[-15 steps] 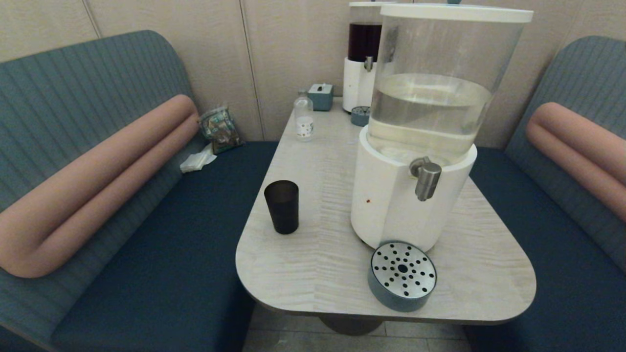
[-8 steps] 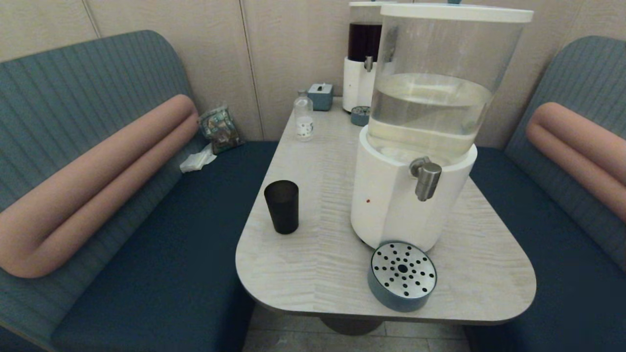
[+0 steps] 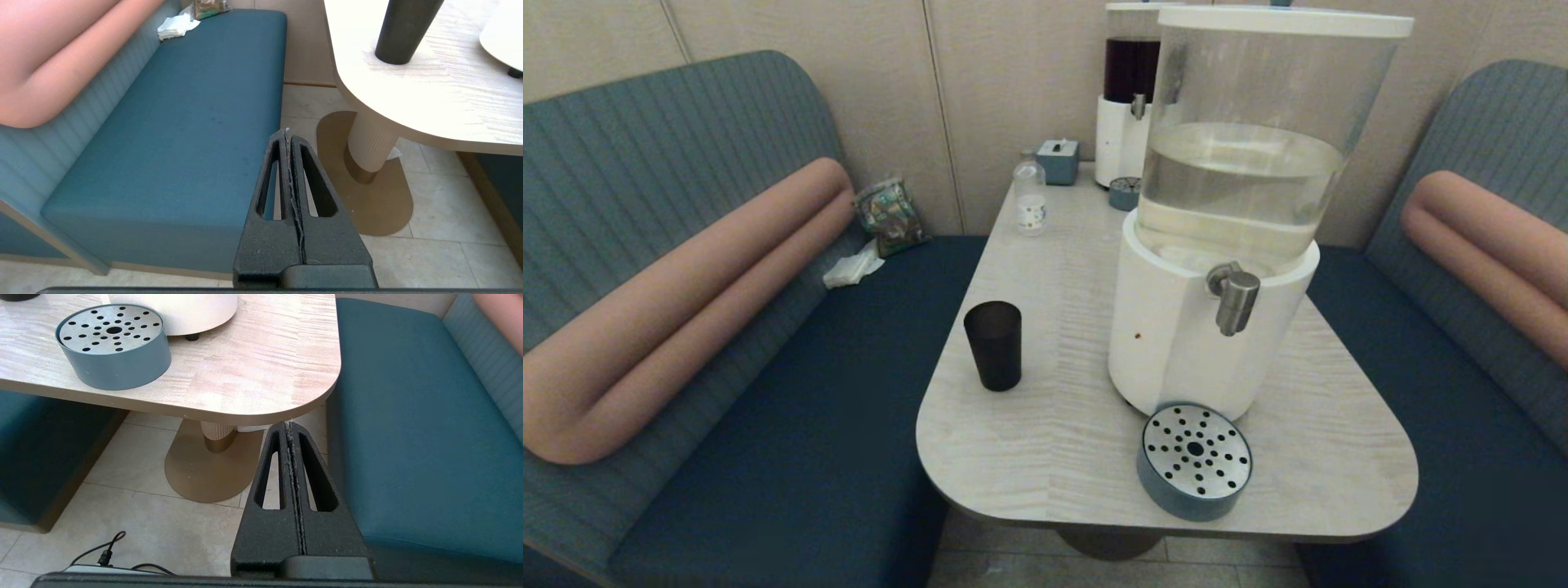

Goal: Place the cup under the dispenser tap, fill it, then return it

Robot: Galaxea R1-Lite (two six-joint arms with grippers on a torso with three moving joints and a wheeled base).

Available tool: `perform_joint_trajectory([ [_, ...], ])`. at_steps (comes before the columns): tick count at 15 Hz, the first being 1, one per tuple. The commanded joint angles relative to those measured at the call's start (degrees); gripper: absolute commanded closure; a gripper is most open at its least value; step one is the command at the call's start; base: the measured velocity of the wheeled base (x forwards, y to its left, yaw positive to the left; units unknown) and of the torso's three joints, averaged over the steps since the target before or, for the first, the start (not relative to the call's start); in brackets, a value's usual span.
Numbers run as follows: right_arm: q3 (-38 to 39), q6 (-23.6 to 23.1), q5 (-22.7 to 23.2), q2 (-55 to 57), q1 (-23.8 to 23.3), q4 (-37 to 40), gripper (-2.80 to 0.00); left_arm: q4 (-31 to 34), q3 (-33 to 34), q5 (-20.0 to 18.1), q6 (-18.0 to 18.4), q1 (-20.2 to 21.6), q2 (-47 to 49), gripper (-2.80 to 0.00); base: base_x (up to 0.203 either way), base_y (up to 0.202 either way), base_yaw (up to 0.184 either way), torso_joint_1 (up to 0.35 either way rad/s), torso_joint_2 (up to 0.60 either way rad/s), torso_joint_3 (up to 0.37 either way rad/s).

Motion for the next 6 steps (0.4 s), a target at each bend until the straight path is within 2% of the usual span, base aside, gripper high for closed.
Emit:
perform_joint_trajectory([
  [1,-0.09,-0.22,-0.01,0.08,0.00,0.07,0.00,0.02,0.04,-0.01,-0.05,0.01,0.20,0.00,0.000,0.000,0.000,0.000,0.00,0.000],
  [6,0.00,0.38,-0.01,0.08,0.00,-0.01,0.00,0.02,0.04,-0.01,-0.05,0.01,0.11,0.00,0.000,0.000,0.000,0.000,0.00,0.000],
])
